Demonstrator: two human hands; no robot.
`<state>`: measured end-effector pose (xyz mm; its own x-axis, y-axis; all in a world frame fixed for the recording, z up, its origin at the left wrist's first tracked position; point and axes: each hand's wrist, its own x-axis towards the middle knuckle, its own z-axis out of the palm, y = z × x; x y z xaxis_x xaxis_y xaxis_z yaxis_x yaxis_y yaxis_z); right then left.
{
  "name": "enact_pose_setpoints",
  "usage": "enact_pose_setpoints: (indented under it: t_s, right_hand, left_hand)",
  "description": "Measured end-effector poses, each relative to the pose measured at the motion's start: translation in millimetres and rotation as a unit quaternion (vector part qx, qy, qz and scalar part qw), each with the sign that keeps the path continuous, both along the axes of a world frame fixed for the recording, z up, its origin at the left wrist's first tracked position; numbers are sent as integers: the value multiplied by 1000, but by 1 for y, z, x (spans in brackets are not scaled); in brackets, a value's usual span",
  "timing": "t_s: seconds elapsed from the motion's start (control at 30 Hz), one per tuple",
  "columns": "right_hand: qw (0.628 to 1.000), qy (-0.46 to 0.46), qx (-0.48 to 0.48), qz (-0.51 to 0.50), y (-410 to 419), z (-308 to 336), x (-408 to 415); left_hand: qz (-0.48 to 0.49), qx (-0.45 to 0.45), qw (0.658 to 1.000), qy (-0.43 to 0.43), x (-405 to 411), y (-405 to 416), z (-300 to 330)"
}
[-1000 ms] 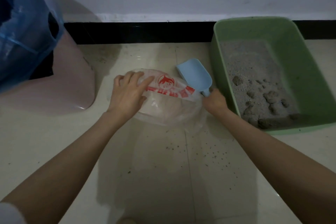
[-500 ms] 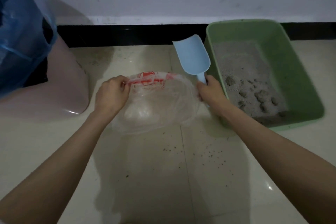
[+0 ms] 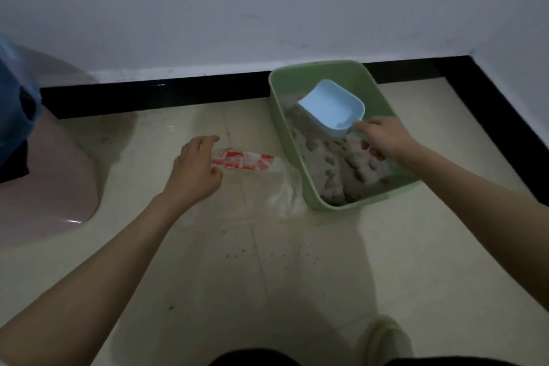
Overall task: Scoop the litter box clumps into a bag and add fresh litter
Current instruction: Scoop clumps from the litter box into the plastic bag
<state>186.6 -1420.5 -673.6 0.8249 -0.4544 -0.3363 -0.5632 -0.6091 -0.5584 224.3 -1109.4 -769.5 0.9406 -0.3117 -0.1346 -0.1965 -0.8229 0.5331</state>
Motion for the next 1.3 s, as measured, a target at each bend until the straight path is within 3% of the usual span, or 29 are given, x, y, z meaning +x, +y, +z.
enact_pose_setpoints:
  t_s: [0.1, 0.3, 0.53, 0.73, 1.1, 1.3]
  right_hand:
    - [995, 47, -86, 33, -36, -8, -17]
    - [985, 113, -109, 68, -83, -51, -24]
    - [963, 112, -180, 166, -110, -59, -2]
    - [952, 127, -190, 205, -102, -49, 16]
    - [935, 111, -246, 232, -96, -50, 39]
    - [922, 80, -285, 251, -86, -66, 55]
  left_hand:
    - [-66, -8, 997, -27, -18, -32, 3]
    - [-163, 110, 979, -45, -41, -100, -16]
    - [-86, 133, 987, 34, -54, -163, -22]
    - [-113, 204, 970, 74, -65, -164, -11]
    - [-44, 222, 974, 24, -13, -186, -25]
    - [16, 166, 986, -9, 2, -197, -49]
